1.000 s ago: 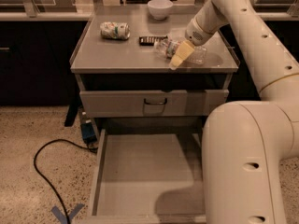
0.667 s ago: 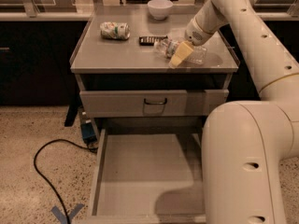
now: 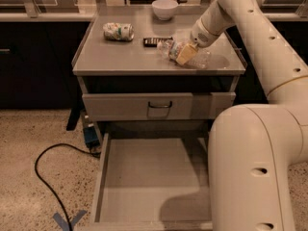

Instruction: Place water bottle into middle drawer

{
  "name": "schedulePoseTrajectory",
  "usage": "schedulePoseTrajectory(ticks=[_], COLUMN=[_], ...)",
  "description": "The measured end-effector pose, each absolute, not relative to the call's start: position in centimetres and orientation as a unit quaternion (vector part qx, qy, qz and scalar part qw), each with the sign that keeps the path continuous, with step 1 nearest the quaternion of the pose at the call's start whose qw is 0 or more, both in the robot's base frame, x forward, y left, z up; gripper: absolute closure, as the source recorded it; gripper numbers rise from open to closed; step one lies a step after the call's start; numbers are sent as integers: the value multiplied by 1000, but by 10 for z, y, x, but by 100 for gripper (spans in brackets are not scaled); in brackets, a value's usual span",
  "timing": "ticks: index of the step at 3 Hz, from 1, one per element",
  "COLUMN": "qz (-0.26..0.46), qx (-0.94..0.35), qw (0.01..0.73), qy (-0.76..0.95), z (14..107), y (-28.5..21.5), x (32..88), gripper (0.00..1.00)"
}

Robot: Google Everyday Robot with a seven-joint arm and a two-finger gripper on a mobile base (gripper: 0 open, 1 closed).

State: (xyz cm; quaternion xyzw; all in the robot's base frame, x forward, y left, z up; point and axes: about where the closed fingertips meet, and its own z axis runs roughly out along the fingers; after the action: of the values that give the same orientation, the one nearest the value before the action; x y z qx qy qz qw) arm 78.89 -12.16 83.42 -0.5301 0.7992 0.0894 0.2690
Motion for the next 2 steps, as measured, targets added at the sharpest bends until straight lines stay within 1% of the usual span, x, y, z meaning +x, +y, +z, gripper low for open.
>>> schedulePoseTrajectory(ticks=[1,2], qz=[99,123], qx=[-546,-572], qw=[277,285], qy=[785,760], z=[837,840], y=[-115,-106], x=[778,744], gripper=[88,100])
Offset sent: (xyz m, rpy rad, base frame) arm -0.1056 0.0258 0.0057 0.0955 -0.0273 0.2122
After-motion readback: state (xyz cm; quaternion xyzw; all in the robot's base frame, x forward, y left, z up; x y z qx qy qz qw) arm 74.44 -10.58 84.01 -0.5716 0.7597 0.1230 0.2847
